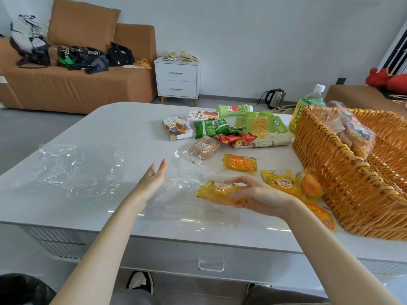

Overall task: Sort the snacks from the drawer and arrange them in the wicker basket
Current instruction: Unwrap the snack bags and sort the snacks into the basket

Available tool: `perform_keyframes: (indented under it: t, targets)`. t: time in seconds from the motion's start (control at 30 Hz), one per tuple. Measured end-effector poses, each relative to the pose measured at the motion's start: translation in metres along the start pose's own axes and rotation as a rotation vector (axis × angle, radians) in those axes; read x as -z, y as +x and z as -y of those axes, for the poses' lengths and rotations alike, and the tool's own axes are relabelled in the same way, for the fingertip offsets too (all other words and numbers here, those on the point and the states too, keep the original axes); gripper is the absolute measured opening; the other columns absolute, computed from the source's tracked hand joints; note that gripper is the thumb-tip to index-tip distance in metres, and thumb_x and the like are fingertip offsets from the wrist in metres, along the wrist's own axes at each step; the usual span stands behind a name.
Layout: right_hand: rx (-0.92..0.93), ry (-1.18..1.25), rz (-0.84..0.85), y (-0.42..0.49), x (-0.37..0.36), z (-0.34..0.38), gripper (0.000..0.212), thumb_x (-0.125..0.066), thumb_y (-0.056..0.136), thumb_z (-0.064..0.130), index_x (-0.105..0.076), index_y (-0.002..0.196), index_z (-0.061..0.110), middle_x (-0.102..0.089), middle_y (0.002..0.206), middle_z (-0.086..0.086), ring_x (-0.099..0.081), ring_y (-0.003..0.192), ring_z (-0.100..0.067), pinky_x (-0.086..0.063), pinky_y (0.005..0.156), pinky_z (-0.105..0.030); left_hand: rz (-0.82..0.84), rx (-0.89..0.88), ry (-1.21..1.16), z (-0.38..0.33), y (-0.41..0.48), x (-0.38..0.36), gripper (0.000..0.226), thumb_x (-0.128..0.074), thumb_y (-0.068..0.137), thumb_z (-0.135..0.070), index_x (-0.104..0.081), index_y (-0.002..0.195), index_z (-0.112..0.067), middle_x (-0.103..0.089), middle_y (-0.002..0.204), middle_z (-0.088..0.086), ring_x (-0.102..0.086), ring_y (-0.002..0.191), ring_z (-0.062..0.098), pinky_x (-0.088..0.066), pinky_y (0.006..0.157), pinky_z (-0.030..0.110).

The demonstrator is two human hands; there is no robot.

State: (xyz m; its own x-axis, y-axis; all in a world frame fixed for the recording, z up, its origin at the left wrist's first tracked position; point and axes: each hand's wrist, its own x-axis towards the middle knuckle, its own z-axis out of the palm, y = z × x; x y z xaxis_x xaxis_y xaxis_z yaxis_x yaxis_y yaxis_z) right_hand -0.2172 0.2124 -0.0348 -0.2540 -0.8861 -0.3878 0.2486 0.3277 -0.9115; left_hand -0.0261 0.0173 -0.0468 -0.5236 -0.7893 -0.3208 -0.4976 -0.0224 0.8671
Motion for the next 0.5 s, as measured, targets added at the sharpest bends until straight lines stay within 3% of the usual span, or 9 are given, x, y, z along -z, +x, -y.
perform_keyframes:
  t: [0.1, 0.17, 0.27, 0.37, 0.5]
  targets:
    - [0.047, -0.024, 0.026, 0.008, -0.014, -0.008, 0.041, -0.07, 0.076, -0.013, -0.055, 0.113, 0.0, -0.064, 0.101, -0.015, -0.066, 0.083, -0.019, -0.056, 0.074, -0.024, 0.101, 0.066, -0.108, 0.0, 0.004, -0.007, 0.062, -0.032, 0.09, -0.069, -0.052, 0.122, -0.02, -0.061, 0.123, -0.002, -0.057, 0.095, 0.013, -0.045, 0.088, 0.024]
    - [0.112, -0.073, 0.004, 0.016, -0.026, -0.014, 0.041, -0.073, 0.075, -0.012, -0.061, 0.113, -0.002, -0.068, 0.106, -0.016, -0.068, 0.091, -0.018, -0.054, 0.076, -0.023, 0.166, 0.08, -0.212, -0.004, 0.002, -0.015, 0.054, -0.043, 0.09, -0.061, -0.06, 0.113, -0.015, -0.068, 0.11, 0.002, -0.061, 0.085, 0.017, -0.054, 0.07, 0.022]
    - [0.18, -0.068, 0.005, 0.027, -0.042, -0.021, 0.039, -0.075, 0.075, -0.006, -0.066, 0.112, 0.003, -0.07, 0.108, -0.013, -0.068, 0.098, -0.021, -0.054, 0.081, -0.027, 0.228, 0.071, -0.236, -0.004, 0.0, -0.023, 0.044, -0.054, 0.089, -0.054, -0.066, 0.106, -0.015, -0.072, 0.098, 0.005, -0.067, 0.088, 0.019, -0.054, 0.086, 0.034]
    - [0.196, -0.133, -0.063, 0.03, -0.052, -0.023, 0.037, -0.08, 0.069, -0.006, -0.069, 0.101, 0.008, -0.07, 0.106, -0.013, -0.069, 0.095, -0.022, -0.056, 0.081, -0.032, 0.212, 0.053, -0.239, -0.002, 0.002, -0.025, 0.041, -0.057, 0.084, -0.06, -0.072, 0.093, -0.023, -0.072, 0.103, -0.002, -0.065, 0.105, 0.02, -0.046, 0.1, 0.041]
    - [0.252, -0.244, -0.07, 0.025, -0.058, -0.023, 0.04, -0.08, 0.068, -0.007, -0.068, 0.105, 0.004, -0.069, 0.107, -0.014, -0.07, 0.09, -0.02, -0.058, 0.078, -0.036, 0.133, 0.026, -0.43, -0.005, -0.002, -0.028, 0.018, -0.063, 0.09, -0.035, -0.071, 0.096, -0.021, -0.07, 0.109, -0.002, -0.067, 0.096, 0.019, -0.047, 0.099, 0.042]
